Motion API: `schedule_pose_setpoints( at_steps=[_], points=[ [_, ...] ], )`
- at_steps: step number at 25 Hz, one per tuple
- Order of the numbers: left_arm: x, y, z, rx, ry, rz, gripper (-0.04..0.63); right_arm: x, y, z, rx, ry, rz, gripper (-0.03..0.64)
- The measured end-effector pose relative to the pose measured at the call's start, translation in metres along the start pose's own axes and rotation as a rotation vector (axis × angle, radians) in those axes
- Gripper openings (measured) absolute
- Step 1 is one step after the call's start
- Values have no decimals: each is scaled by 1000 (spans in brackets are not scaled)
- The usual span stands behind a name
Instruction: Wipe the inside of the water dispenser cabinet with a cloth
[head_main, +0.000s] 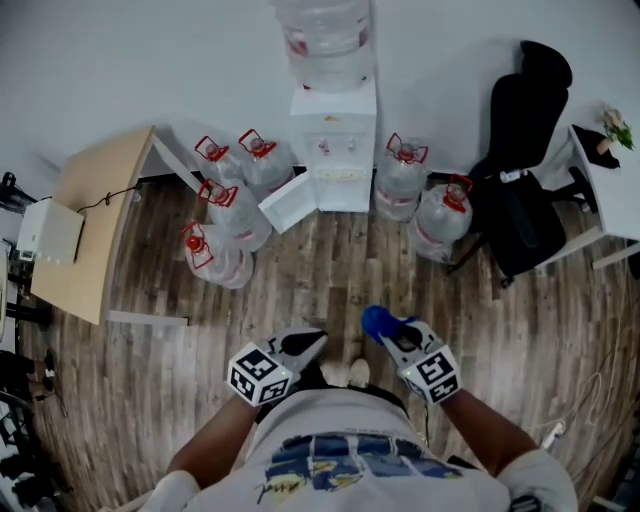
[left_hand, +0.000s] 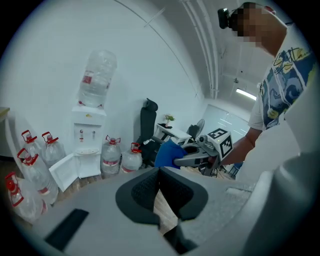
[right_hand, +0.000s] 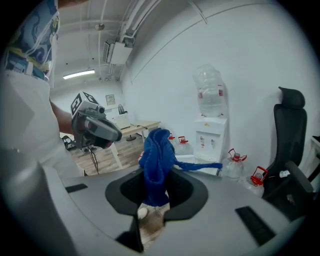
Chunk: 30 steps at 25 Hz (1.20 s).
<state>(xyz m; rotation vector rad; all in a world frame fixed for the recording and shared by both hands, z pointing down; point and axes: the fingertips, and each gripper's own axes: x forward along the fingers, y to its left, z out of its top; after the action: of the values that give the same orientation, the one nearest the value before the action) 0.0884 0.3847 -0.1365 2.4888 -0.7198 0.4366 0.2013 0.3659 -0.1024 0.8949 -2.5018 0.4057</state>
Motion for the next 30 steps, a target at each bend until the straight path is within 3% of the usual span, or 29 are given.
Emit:
schedule_pose_setpoints(
  at_steps=[10, 20, 30],
  points=[
    [-32, -31, 1, 59, -24, -86, 3, -19, 39, 18, 15, -46, -72, 75],
    [-124, 6, -26, 39, -79, -76, 3, 19, 111, 57, -21, -61, -88, 74],
    [-181, 24, -34, 46, -117, -94, 3, 44, 163, 74, -26, -67, -107, 74]
  ],
)
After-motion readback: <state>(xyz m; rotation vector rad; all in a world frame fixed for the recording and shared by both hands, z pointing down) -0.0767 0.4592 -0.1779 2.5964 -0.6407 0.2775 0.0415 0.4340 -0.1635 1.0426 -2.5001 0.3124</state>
